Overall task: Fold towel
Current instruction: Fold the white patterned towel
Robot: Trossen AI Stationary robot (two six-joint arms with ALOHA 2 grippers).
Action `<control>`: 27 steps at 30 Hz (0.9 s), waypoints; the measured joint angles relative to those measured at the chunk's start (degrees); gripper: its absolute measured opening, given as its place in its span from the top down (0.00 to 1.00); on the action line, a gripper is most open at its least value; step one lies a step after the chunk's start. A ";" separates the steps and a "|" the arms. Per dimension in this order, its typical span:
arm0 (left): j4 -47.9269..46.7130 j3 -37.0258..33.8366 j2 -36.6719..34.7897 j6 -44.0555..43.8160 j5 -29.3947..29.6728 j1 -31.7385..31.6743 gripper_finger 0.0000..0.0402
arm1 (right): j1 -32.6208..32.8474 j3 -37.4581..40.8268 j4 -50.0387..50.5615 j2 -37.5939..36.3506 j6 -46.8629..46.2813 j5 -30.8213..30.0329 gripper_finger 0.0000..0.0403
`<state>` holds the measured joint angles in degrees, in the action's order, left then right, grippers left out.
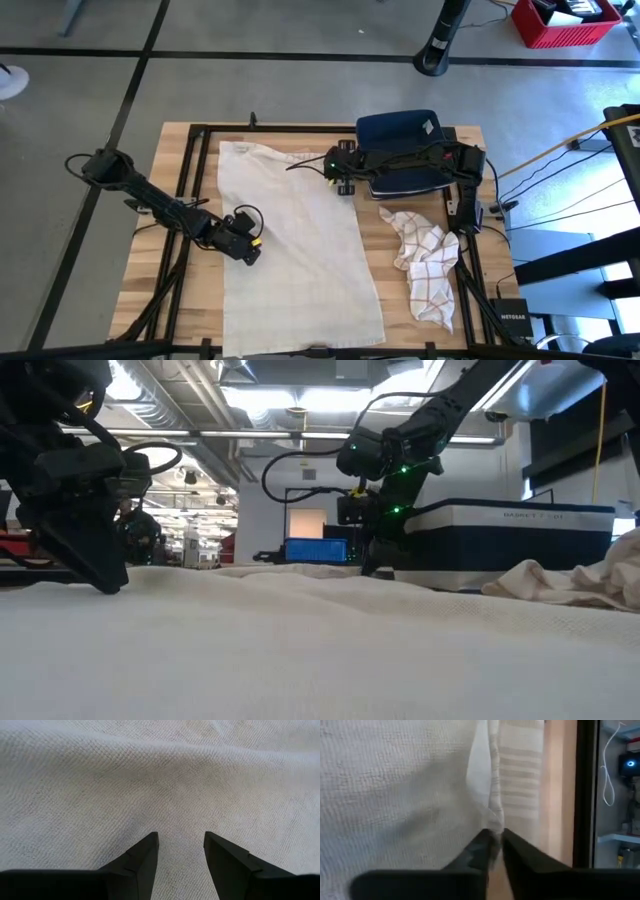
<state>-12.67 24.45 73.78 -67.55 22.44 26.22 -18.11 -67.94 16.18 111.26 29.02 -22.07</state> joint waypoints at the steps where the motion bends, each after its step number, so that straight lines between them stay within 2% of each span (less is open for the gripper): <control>1: 0.00 0.00 0.00 0.00 0.00 0.00 0.62 | 0.02 0.00 0.00 0.00 0.14 -0.97 0.95; 3: 0.02 0.00 0.00 0.00 0.00 0.00 0.62 | 0.02 0.00 -0.02 -0.23 1.06 -2.95 0.97; 5: 0.01 0.00 0.00 -0.01 0.16 0.00 0.62 | 0.01 0.00 -0.56 -1.10 1.39 -5.33 0.95; 11: 0.11 0.00 0.00 -0.53 0.97 0.00 0.62 | -2.21 -0.09 -10.15 -4.43 7.19 -14.59 0.98; 14: 0.13 0.00 0.00 -1.02 1.07 0.00 0.62 | -4.25 -0.09 -14.62 -4.50 9.81 -14.42 0.98; 17: 0.15 0.00 0.00 -1.07 1.07 0.00 0.62 | -6.54 -0.09 -17.09 -4.30 10.13 -11.44 0.96; 20: 0.13 0.00 0.00 -1.07 1.07 0.00 0.62 | -8.71 -0.09 -17.04 -3.63 8.06 -7.80 0.95; 24: 0.26 0.00 0.00 -1.55 1.05 0.00 0.62 | -10.79 -0.14 -16.46 -2.93 4.50 -7.43 0.94; 27: 0.47 0.00 0.00 -1.68 1.03 0.00 0.62 | -11.67 -0.28 -13.20 -2.99 2.72 -7.45 0.88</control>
<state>-12.20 24.45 73.78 -69.23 23.46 26.22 -29.78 -68.23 2.99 108.27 31.74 -29.52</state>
